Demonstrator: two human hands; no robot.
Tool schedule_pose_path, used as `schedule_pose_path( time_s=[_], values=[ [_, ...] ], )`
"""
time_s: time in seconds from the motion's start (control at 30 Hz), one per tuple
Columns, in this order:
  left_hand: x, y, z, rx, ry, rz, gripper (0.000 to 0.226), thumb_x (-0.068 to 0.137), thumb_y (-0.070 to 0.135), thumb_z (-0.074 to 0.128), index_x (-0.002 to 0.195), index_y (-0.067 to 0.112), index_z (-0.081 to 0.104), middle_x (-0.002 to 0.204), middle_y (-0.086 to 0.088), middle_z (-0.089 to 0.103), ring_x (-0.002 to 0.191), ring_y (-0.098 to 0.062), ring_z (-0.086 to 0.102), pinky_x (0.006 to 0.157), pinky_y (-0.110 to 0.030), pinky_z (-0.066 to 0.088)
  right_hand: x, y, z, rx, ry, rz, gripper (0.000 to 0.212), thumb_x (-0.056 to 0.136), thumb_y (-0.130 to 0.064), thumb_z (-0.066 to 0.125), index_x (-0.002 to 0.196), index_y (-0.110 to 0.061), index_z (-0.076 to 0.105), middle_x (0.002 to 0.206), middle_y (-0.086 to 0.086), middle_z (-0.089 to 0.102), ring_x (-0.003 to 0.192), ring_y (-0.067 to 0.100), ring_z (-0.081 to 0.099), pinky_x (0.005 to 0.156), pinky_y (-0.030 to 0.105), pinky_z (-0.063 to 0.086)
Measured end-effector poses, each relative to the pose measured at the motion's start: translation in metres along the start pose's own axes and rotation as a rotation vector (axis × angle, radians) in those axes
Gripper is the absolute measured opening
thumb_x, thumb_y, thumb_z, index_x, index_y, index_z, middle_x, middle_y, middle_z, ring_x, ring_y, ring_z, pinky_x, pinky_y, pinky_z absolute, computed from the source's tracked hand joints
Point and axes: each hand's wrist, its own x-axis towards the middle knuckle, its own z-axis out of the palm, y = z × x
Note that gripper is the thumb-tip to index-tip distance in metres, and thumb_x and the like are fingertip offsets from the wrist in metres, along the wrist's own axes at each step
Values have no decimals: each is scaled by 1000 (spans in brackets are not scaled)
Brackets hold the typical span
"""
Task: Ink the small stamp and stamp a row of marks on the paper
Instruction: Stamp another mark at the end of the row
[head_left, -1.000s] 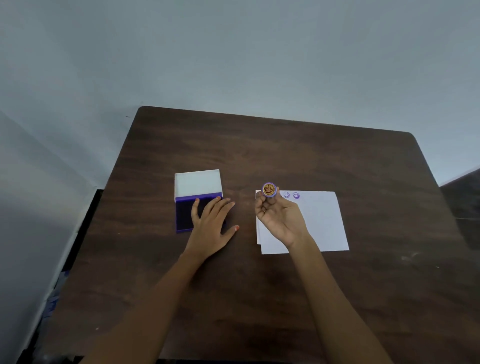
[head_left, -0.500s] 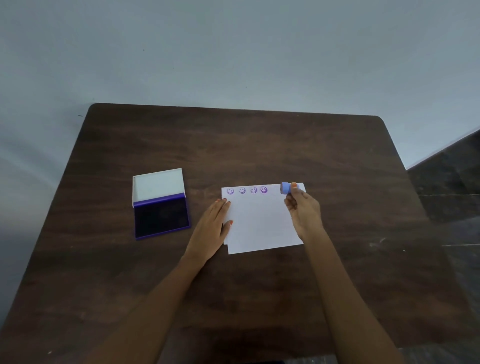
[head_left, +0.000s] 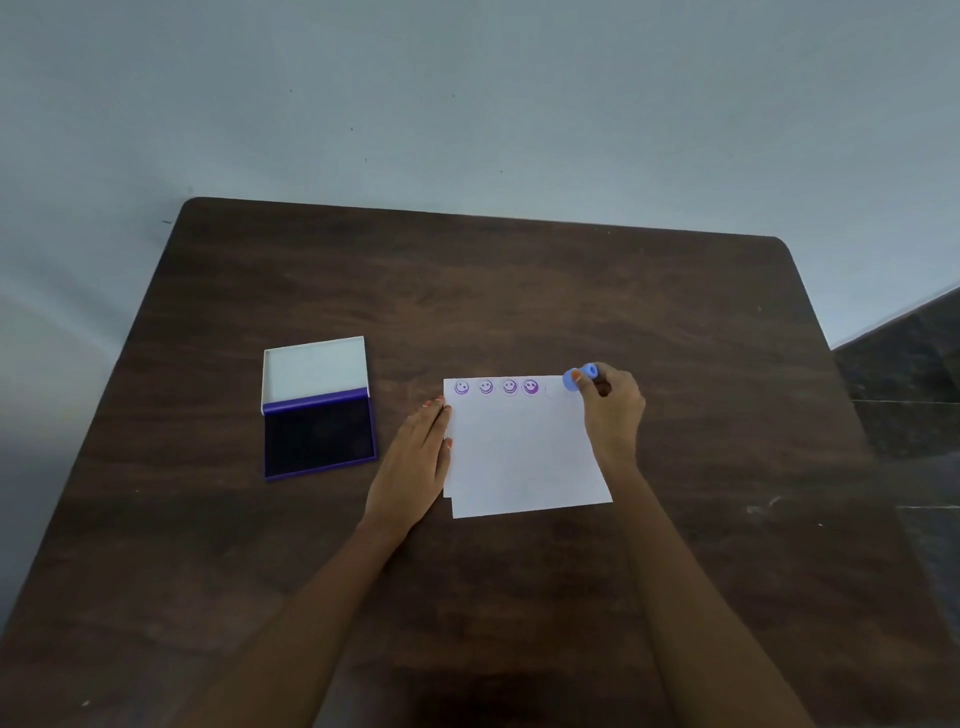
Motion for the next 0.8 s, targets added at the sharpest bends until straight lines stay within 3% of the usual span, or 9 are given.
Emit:
schedule_pose_path(
  time_s=[0.17,0.33,0.6,0.8],
  values=[
    [1,0,0,-7,-11,-12,46,95,19,41,138,8,30,147,-11,33,136,-23,31,109,-27,14,2,5,9,-128,-64,-76,19,84,-12,61,98,0,63,104,18,61,83,15,51,66,16,38],
    [0,0,0,-6,-19,-21,47,95,20,41,139,9,29,148,-9,32,136,-22,29,110,-28,14,0,7,17,-167,-84,-151,18,83,-11,62,97,0,64,103,20,62,81,14,50,72,22,41],
    [0,1,-2,0,-16,-13,46,94,19,43,138,8,30,147,-11,34,135,-23,31,110,-28,13,-1,11,20,-229,-85,-201,22,82,-13,62,100,-1,63,106,18,63,83,9,46,75,20,39],
    [0,2,-2,-13,-16,-18,47,94,19,43,138,8,30,147,-10,33,136,-23,31,109,-28,13,1,12,21,-258,-111,-207,23,83,-14,61,103,-1,62,109,17,62,87,16,54,79,20,41]
  ],
)
